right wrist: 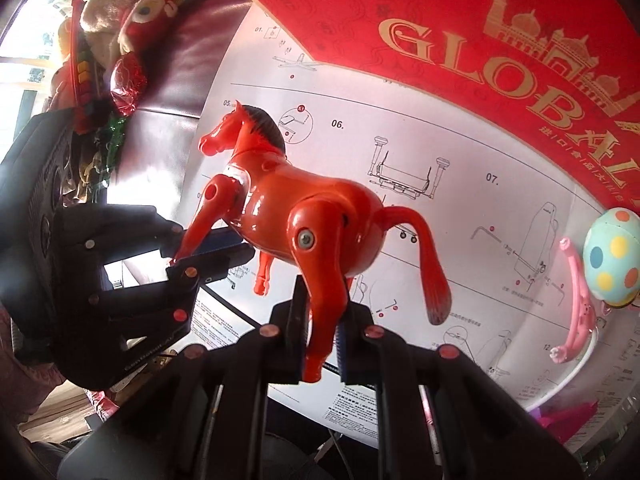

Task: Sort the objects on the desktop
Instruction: 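Carry the orange toy horse with the right gripper over the red box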

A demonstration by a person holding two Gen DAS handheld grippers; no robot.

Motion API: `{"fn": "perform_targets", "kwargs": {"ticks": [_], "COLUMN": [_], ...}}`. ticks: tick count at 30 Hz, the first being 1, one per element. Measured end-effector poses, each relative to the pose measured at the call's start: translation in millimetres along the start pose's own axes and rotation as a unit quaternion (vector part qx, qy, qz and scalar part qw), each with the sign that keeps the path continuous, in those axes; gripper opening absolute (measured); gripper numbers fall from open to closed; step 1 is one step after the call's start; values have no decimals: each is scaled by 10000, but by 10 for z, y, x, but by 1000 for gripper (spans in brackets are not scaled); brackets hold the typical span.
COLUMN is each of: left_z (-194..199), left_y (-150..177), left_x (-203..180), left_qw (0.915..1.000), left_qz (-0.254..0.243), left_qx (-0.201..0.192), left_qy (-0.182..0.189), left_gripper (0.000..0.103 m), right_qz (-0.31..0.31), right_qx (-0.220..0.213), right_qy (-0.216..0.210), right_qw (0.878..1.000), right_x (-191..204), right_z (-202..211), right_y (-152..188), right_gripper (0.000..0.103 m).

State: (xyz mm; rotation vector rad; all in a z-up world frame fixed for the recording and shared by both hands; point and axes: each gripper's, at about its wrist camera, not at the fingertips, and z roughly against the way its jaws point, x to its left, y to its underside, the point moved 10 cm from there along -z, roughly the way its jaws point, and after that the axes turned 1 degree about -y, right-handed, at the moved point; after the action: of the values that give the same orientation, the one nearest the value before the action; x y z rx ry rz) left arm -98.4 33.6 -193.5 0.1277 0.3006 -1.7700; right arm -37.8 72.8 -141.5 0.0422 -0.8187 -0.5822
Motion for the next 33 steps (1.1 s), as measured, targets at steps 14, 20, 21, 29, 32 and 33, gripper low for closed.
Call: {"fn": "perform_targets", "kwargs": {"ticks": [14, 20, 21, 29, 32, 33], "left_z": [707, 1076, 1146, 1782, 1996, 2044], "left_y": [-277, -417, -442, -844, -1116, -1225], "left_x": [-519, -872, -927, -1253, -1374, -1410], "left_qw": [9968, 9925, 9916, 9811, 9749, 9730], "left_qz": [-237, -382, -399, -599, -743, -804], "left_qx": [-757, -1158, -1231, -1838, -2094, -2158], "left_qy": [-29, -15, -9, -57, -118, -143], "left_gripper": [9, 9, 9, 9, 9, 9], "right_qz": [285, 406, 430, 574, 609, 604], "right_qx": [-737, -1102, -1170, -1811, -2107, -2209], "right_qy": [27, 51, 49, 58, 106, 134], "right_qw": [9969, 9931, 9922, 9818, 9756, 9733], "right_x": [34, 44, 43, -21, -84, -127], "right_z": [923, 1398, 1485, 2210, 2502, 2601], "right_y": [242, 354, 368, 376, 317, 282], "right_gripper": [13, 13, 13, 13, 14, 14]}}
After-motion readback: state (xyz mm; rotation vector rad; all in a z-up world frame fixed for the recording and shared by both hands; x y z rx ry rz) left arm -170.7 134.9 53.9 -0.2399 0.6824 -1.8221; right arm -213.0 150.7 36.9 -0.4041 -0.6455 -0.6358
